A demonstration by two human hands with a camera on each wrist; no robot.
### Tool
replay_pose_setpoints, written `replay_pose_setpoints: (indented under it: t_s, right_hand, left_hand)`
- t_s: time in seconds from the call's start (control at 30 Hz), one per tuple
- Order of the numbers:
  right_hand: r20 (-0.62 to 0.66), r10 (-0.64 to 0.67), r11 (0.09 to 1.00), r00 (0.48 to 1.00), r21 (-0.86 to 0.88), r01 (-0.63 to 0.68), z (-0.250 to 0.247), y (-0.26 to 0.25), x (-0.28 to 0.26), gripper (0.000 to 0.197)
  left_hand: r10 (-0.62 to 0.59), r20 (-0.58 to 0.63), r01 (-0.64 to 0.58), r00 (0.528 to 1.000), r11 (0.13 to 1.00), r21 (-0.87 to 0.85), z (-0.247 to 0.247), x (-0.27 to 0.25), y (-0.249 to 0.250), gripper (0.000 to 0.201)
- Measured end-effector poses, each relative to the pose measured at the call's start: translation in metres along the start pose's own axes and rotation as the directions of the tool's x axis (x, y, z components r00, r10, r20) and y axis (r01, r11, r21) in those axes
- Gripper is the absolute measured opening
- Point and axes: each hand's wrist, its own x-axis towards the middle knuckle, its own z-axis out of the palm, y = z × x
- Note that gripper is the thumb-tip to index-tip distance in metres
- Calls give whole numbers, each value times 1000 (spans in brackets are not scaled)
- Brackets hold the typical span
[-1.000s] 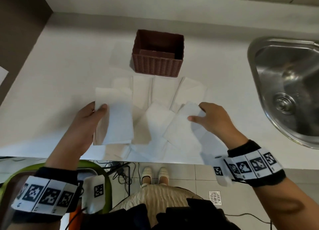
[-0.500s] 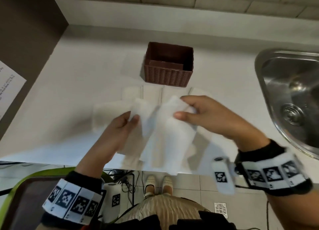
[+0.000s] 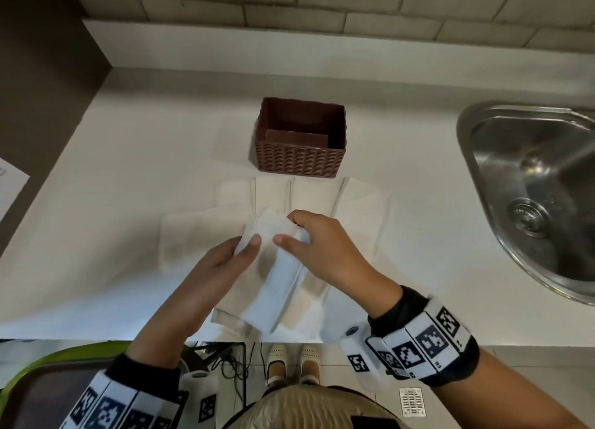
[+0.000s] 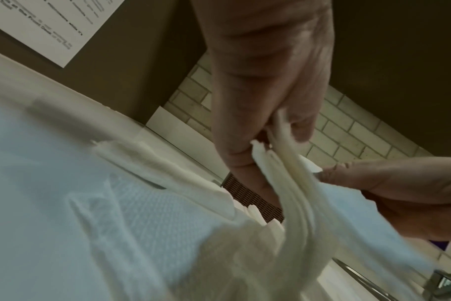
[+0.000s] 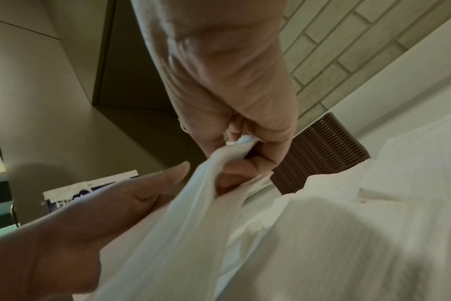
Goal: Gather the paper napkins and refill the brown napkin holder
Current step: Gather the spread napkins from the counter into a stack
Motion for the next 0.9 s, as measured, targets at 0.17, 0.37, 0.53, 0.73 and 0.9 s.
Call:
replay_pose_setpoints:
  t_s: [0.17,0.37,0.53,0.73,0.9]
  right_hand:
    - [-53,69,997,996,40,-67,-3,-1,3,31]
    - [-102,200,839,974,-495,-225,10,27,5,76]
    - [-97,242,772,965,-583,-252,22,39,8,75]
    - [-67,267,801,961,-539,-260,17,45,13,77]
    - [12,235,902,972,-376,-213,8,45,14,41]
  left_hand:
    - [91,-116,-80,989,992,95,-8,7,-4,24]
    - [74,-300,-122,951,982,-144,-36,7,-3,21]
    - [37,-328,-96,944,982,-166,-41,2,-5,20]
    - [1,-326,-65,946,980,-187,-43,0,-13,20]
    - [-22,-345,-52,938,978,-203,-52,0,-20,22]
